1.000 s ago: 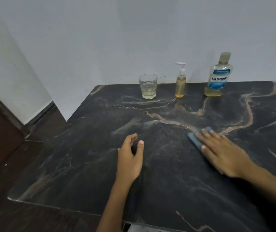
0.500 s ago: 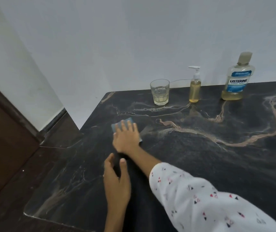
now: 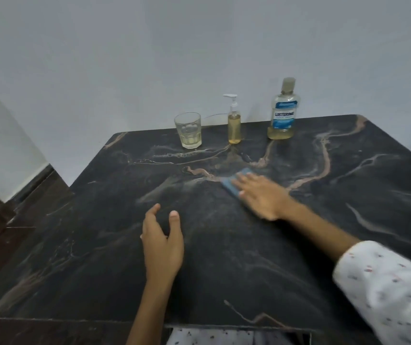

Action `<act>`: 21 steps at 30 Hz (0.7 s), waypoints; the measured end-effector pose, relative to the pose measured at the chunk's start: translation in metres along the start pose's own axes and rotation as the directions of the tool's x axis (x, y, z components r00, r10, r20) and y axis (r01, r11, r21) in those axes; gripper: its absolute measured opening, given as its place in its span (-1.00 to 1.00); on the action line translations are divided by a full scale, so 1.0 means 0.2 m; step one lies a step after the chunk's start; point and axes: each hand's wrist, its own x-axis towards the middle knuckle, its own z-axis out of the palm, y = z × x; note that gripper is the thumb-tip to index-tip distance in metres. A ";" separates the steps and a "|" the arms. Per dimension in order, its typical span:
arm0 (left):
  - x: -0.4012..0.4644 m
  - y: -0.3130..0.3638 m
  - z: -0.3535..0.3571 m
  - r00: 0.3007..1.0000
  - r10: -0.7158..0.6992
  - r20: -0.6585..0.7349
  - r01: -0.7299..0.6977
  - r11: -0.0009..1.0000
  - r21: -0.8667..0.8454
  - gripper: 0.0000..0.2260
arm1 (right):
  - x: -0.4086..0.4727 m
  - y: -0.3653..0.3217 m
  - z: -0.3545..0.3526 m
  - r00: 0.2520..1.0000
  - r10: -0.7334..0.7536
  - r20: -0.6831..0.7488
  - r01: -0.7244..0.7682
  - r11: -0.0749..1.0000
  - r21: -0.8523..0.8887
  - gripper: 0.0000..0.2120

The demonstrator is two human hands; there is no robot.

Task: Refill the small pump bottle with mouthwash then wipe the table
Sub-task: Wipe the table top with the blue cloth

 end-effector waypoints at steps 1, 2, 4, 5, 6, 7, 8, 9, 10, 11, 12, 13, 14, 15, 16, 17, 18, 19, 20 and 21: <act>-0.01 0.01 0.02 1.000 0.005 0.020 -0.005 1.000 0.001 -0.59 | -0.12 0.20 -0.04 0.992 0.119 -0.028 -0.119 0.993 0.004 -0.54; -0.02 0.02 0.05 0.999 0.009 0.040 -0.009 1.000 0.001 -0.59 | -0.26 0.39 -0.08 0.968 0.246 -0.054 -0.246 0.969 0.001 -0.54; -0.04 0.04 0.09 0.997 0.022 0.078 -0.022 1.000 -0.001 -0.59 | -0.58 0.72 -0.15 0.864 0.494 -0.097 -0.496 0.868 0.005 -0.55; -0.05 0.04 0.12 0.995 0.033 0.093 -0.033 0.999 -0.001 -0.59 | -0.74 0.83 -0.18 0.794 0.599 -0.105 -0.601 0.799 0.010 -0.53; -0.05 0.04 0.14 0.993 0.046 0.106 -0.047 0.999 0.001 -0.59 | -0.89 0.92 -0.19 0.732 0.674 -0.103 -0.677 0.736 0.005 -0.50; -0.05 0.04 0.15 0.992 0.057 0.117 -0.058 0.998 0.005 -0.59 | -1.02 0.97 -0.19 0.683 0.724 -0.097 -0.727 0.686 -0.003 -0.47; -0.05 0.04 0.17 0.990 0.062 0.127 -0.064 0.998 0.006 -0.59 | -1.12 0.99 -0.18 0.643 0.759 -0.100 -0.764 0.645 -0.012 -0.47; -0.05 0.03 0.18 0.989 0.062 0.135 -0.064 0.998 0.006 -0.59 | -1.20 0.99 -0.17 0.600 0.793 -0.109 -0.798 0.603 -0.007 -0.48; -0.05 0.02 0.19 0.988 0.060 0.140 -0.061 0.998 0.004 -0.60 | -1.26 0.96 -0.15 0.547 0.827 -0.127 -0.833 0.554 0.020 -0.49; -0.05 0.01 0.19 0.989 0.055 0.140 -0.055 0.998 0.000 -0.60 | -1.29 0.91 -0.12 0.480 0.864 -0.151 -0.866 0.494 0.073 -0.50; -0.04 0.00 0.19 0.990 0.049 0.136 -0.048 0.999 -0.006 -0.60 | -1.30 0.84 -0.10 0.407 0.898 -0.167 -0.894 0.429 0.129 -0.50; -0.04 -0.01 0.18 0.991 0.042 0.131 -0.041 0.999 -0.015 -0.60 | -1.29 0.77 -0.09 0.346 0.923 -0.168 -0.912 0.373 0.173 -0.49; -0.03 -0.02 0.17 0.991 0.036 0.126 -0.033 0.999 -0.023 -0.60 | -1.26 0.68 -0.09 0.297 0.942 -0.160 -0.925 0.325 0.199 -0.49; -0.03 -0.03 0.17 0.992 0.031 0.123 -0.028 0.999 -0.030 -0.60 | -1.20 0.59 -0.08 0.270 0.950 -0.157 -0.930 0.300 0.211 -0.48; -0.03 -0.03 0.16 0.992 0.030 0.121 -0.026 0.999 -0.035 -0.60 | -1.14 0.50 -0.06 0.275 0.948 -0.159 -0.930 0.304 0.208 -0.48; -0.03 -0.03 0.16 0.992 0.032 0.121 -0.028 0.999 -0.040 -0.60 | -1.05 0.41 -0.04 0.304 0.938 -0.168 -0.922 0.334 0.195 -0.48; -0.03 -0.04 0.16 0.992 0.034 0.121 -0.029 0.999 -0.044 -0.60 | -0.96 0.30 -0.02 0.352 0.919 -0.179 -0.907 0.382 0.179 -0.47; -0.03 -0.04 0.16 0.992 0.035 0.124 -0.029 0.998 -0.048 -0.60 | -0.86 0.18 0.01 0.411 0.891 -0.191 -0.881 0.443 0.169 -0.47; -0.03 -0.04 0.15 0.991 0.034 0.128 -0.028 0.998 -0.051 -0.61 | -0.75 0.06 0.04 0.476 0.857 -0.196 -0.845 0.508 0.169 -0.47; -0.04 -0.04 0.15 0.991 0.035 0.131 -0.028 0.998 -0.053 -0.61 | -0.64 -0.07 0.08 0.543 0.818 -0.192 -0.801 0.573 0.173 -0.47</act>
